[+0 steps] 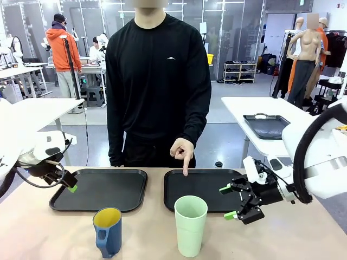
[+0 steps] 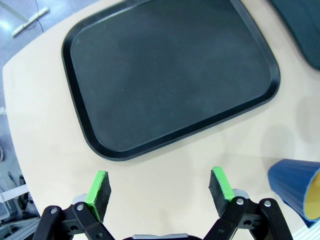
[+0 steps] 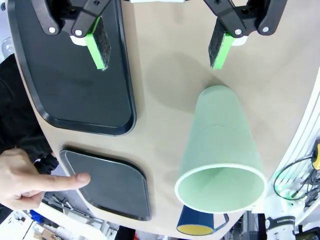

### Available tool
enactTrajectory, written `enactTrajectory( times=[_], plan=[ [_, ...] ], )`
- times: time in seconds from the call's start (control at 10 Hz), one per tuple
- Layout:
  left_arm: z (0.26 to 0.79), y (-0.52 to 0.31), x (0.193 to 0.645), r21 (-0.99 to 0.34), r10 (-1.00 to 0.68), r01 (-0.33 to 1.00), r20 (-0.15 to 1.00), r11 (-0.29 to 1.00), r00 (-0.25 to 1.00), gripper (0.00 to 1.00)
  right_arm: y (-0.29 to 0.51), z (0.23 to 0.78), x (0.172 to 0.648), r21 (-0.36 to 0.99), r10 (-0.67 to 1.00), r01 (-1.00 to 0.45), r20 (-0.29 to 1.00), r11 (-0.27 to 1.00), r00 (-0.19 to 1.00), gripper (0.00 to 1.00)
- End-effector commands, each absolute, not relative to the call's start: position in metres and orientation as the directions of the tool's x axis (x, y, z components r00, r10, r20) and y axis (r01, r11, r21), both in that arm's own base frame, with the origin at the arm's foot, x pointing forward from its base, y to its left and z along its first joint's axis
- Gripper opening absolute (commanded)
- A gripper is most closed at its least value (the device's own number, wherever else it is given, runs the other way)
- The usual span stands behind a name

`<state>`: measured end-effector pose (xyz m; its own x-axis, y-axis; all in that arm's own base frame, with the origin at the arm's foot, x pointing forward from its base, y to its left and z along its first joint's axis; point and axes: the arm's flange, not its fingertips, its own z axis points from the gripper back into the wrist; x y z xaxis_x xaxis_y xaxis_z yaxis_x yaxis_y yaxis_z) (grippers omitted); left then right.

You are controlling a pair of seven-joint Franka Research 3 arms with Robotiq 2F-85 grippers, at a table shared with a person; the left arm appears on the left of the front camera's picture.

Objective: Sort and store the cups by type.
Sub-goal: Pick up the Reusable plastic cup.

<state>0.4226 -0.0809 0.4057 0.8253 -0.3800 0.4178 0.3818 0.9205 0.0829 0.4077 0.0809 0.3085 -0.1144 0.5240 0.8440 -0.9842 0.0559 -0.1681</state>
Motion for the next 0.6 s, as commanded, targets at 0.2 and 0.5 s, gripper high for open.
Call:
enactTrajectory(
  times=[0.2, 0.5],
  plan=[
    [0.406, -0.080, 0.422, 0.079, -0.379, 0.381, 0.414, 0.921, 0.828, 1.00, 0.088, 0.296, 0.405, -0.196, 0.362, -0.962, 0.897, -0.189, -0.254, 1.00],
    [0.406, -0.080, 0.422, 0.079, -0.379, 0.381, 0.414, 0.921, 0.828, 1.00, 0.093, 0.281, 0.396, -0.205, 0.303, -0.942, 0.910, -0.267, -0.284, 1.00]
  ],
)
